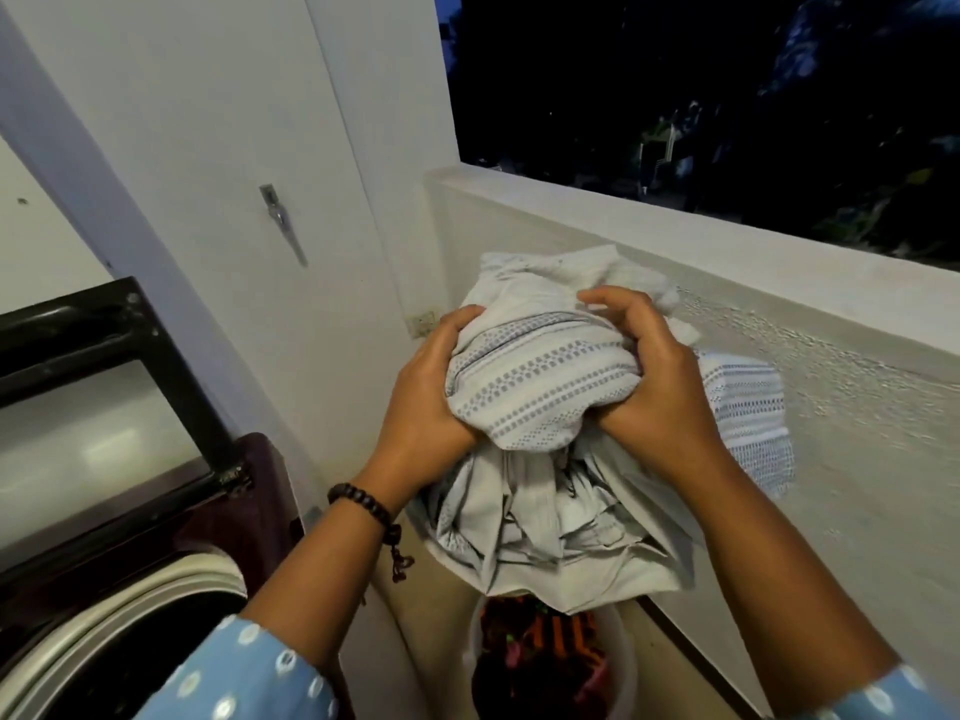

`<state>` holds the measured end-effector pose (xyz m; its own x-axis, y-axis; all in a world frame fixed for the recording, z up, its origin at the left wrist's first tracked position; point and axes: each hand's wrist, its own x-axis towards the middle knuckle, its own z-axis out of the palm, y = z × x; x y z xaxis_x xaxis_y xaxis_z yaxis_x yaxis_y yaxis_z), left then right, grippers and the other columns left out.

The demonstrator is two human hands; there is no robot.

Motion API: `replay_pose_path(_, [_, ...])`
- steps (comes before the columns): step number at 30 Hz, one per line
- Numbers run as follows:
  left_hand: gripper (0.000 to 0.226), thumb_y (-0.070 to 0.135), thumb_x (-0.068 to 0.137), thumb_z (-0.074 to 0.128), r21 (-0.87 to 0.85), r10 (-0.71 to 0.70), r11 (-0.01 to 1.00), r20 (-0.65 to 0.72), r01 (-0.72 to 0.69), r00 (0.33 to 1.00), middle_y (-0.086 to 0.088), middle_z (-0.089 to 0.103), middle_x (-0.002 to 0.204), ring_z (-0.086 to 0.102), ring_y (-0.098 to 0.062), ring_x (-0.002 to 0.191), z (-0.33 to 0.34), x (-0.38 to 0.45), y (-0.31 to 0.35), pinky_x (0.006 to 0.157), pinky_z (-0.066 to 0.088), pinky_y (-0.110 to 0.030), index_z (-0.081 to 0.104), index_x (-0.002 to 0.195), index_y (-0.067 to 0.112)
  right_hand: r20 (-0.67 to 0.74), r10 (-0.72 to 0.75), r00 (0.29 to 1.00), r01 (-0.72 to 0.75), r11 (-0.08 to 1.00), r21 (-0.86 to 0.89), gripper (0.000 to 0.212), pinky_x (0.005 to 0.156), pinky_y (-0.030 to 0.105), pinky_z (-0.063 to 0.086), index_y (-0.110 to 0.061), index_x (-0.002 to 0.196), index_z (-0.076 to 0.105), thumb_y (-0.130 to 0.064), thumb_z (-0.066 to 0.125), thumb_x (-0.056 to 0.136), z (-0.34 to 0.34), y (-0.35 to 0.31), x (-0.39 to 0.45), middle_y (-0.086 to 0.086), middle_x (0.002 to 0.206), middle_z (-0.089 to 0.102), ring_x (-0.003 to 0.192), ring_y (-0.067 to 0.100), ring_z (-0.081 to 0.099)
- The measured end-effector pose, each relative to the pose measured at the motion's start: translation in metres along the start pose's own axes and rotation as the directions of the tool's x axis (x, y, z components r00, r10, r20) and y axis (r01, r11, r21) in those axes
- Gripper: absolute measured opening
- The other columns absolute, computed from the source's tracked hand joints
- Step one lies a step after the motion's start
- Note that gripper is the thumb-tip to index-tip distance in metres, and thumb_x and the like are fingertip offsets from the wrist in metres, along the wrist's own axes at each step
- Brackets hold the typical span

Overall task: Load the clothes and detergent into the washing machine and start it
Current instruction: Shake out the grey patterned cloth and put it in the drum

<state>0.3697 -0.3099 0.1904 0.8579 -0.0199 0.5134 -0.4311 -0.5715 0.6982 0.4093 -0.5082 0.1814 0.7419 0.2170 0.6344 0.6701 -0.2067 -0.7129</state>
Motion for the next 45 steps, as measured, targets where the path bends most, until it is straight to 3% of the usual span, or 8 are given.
replay_pose_path(7, [0.039, 0.022, 0.078, 0.074, -0.19, -0.025, 0.982, -0.153, -0.005, 0.988, 0.017, 0.067, 0.103, 0.063, -0.006, 0.097, -0.007, -0.005, -0.009, 0.085, 0.049, -0.022, 0.054, 0.112, 0.025, 0.375, 0.303, 0.876, -0.222, 0.944, -0.245, 0.133, 0.117, 0.061, -0.002, -0.06, 0.142, -0.013, -0.064, 0.083, 0.05, -0.032, 0.022, -0.005, -0.024, 0.156, -0.015, 0.145, 0.008, -0.023])
replay_pose_path(10, [0.033, 0.004, 0.084, 0.066, -0.239, -0.051, 0.971, -0.227, -0.005, 0.973, 0.025, 0.067, 0.098, 0.062, 0.004, 0.092, -0.023, -0.003, -0.012, 0.082, 0.048, -0.014, 0.051, 0.108, 0.02, 0.437, 0.396, 0.807, -0.38, 0.916, -0.128, 0.138, 0.116, 0.059, 0.018, -0.064, 0.138, -0.016, -0.073, 0.081, 0.04, -0.042, 0.044, -0.02, -0.026, 0.157, -0.007, 0.149, 0.012, -0.002])
replay_pose_path(13, [0.025, 0.001, 0.093, 0.056, -0.324, -0.128, 0.946, -0.328, 0.015, 0.936, 0.029, 0.067, 0.092, 0.061, 0.009, 0.087, -0.033, -0.002, -0.008, 0.08, 0.048, -0.012, 0.052, 0.104, 0.023, 0.493, 0.391, 0.777, -0.523, 0.837, 0.16, 0.145, 0.1, 0.023, 0.043, -0.053, 0.146, -0.006, -0.067, 0.086, 0.036, -0.033, 0.056, -0.036, -0.047, 0.136, 0.028, 0.126, -0.018, 0.039])
replay_pose_path(18, [0.023, 0.014, 0.088, 0.064, -0.511, -0.302, 0.856, -0.364, 0.082, 0.881, 0.017, 0.07, 0.098, 0.066, 0.0, 0.091, -0.036, -0.008, -0.006, 0.079, 0.052, -0.019, 0.056, 0.107, 0.023, 0.463, 0.379, 0.801, -0.593, 0.603, 0.533, 0.14, 0.078, 0.027, 0.056, -0.021, 0.147, 0.031, -0.044, 0.098, 0.027, 0.0, 0.059, -0.042, -0.002, 0.127, 0.064, 0.108, 0.014, 0.066])
replay_pose_path(24, [0.075, 0.015, 0.067, 0.076, -0.444, -0.321, 0.877, -0.259, 0.182, 0.911, -0.005, 0.061, 0.127, 0.06, -0.018, 0.116, -0.053, -0.033, -0.021, 0.094, 0.052, -0.038, 0.043, 0.134, 0.009, 0.371, 0.42, 0.828, -0.559, 0.582, 0.59, 0.11, 0.072, 0.027, 0.057, -0.013, 0.139, 0.045, -0.024, 0.09, 0.04, 0.031, 0.055, -0.033, -0.003, 0.109, 0.073, 0.099, 0.017, 0.07])
replay_pose_path(30, [0.1, 0.039, 0.051, 0.085, -0.235, -0.321, 0.924, -0.045, 0.303, 0.946, 0.014, 0.048, 0.131, 0.051, 0.006, 0.119, -0.087, -0.06, -0.026, 0.094, 0.047, -0.018, 0.032, 0.133, 0.021, 0.212, 0.415, 0.885, -0.456, 0.676, 0.579, 0.077, 0.08, 0.03, 0.055, -0.008, 0.13, 0.054, 0.004, 0.078, 0.059, 0.059, 0.048, -0.023, -0.005, 0.104, 0.074, 0.099, 0.015, 0.069])
replay_pose_path(41, [0.142, 0.066, 0.058, 0.077, -0.037, -0.259, 0.963, 0.134, 0.266, 0.956, 0.05, 0.009, 0.143, 0.018, 0.027, 0.13, -0.203, -0.11, -0.022, 0.098, 0.031, 0.001, -0.021, 0.149, 0.02, 0.177, 0.083, 0.981, -0.151, 0.896, 0.417, 0.06, 0.088, 0.019, 0.051, -0.022, 0.119, 0.061, -0.041, 0.083, 0.066, 0.115, -0.051, 0.031, -0.018, 0.108, 0.071, 0.104, 0.003, 0.065])
replay_pose_path(45, [0.147, 0.065, 0.054, 0.083, -0.025, -0.295, 0.952, 0.204, 0.306, 0.934, 0.029, 0.003, 0.158, 0.014, 0.0, 0.146, -0.257, -0.138, -0.032, 0.117, 0.028, -0.031, -0.023, 0.149, 0.028, 0.225, -0.061, 0.972, -0.039, 0.909, 0.415, 0.054, 0.087, 0.016, 0.05, -0.019, 0.121, 0.06, -0.023, 0.079, 0.071, 0.155, -0.094, 0.037, -0.017, 0.108, 0.07, 0.105, 0.004, 0.065])
